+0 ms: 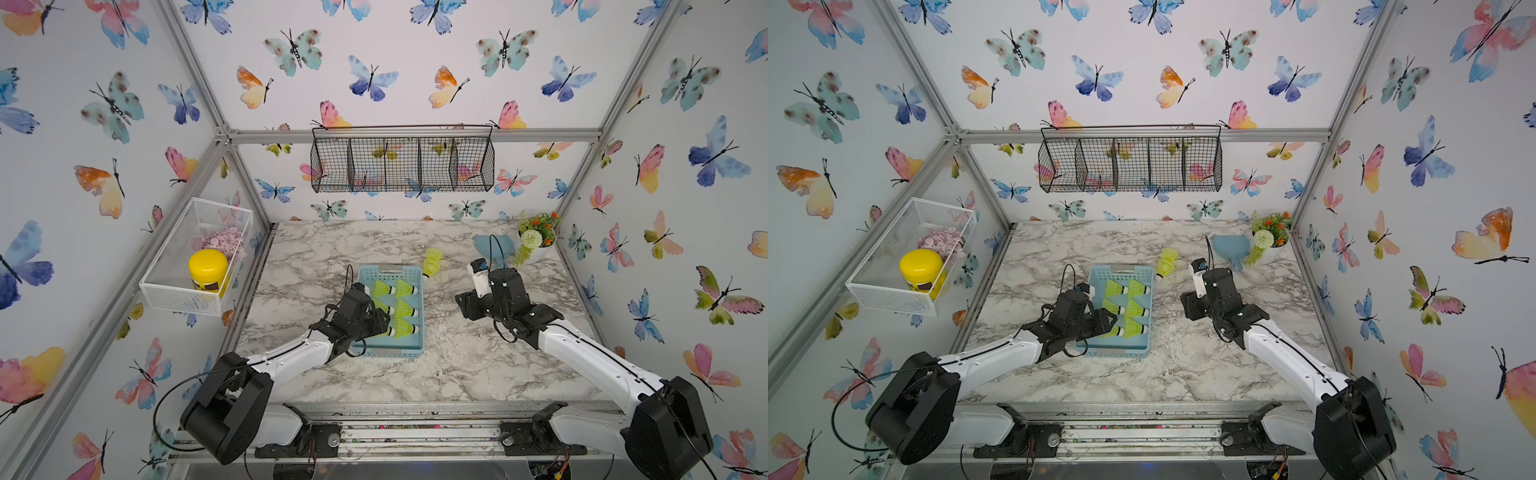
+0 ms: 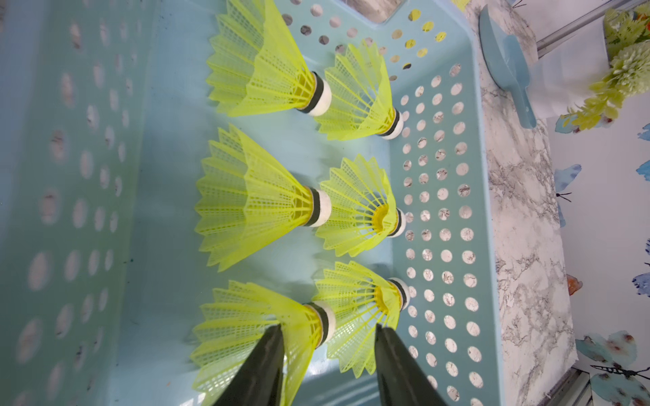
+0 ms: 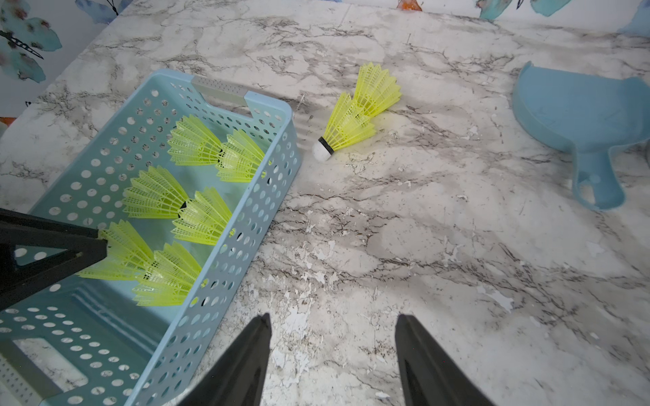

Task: Put the shuttlecocks into the storage box
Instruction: Place the shuttlecock in the storage box, then move the shuttlecock to the center of the board.

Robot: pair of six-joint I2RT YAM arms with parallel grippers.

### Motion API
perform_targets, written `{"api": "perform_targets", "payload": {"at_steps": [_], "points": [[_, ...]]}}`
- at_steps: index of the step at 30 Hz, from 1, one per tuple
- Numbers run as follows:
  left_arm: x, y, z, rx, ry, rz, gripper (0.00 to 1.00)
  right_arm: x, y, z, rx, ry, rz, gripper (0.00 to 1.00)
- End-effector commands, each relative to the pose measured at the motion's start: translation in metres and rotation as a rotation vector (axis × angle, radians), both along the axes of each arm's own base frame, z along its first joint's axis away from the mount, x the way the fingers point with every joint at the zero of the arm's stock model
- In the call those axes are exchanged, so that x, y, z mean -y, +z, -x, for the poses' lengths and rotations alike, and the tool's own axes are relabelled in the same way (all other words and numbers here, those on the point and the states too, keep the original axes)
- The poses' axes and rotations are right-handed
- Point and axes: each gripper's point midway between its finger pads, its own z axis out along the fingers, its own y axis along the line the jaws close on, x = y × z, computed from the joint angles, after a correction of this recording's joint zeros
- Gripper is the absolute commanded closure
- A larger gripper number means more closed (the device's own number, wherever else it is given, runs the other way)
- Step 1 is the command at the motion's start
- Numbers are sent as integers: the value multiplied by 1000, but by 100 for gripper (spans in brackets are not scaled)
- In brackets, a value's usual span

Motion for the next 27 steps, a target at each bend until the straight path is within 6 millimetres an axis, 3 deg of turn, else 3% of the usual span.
{"api": "perform_targets", "payload": {"at_steps": [1, 13, 19, 27], "points": [[-4, 10, -4, 39, 4, -49, 54, 2, -6, -2, -2, -20, 15, 37], [-20, 22, -6, 93, 29, -166, 50, 5, -14, -8, -27, -78, 11, 37], [-24, 48, -10, 172, 5, -199, 44, 3, -23, -12, -58, -101, -2, 37], [-43, 106, -18, 289, -25, -276, 42, -4, -29, -23, -94, -143, -51, 36]]}}
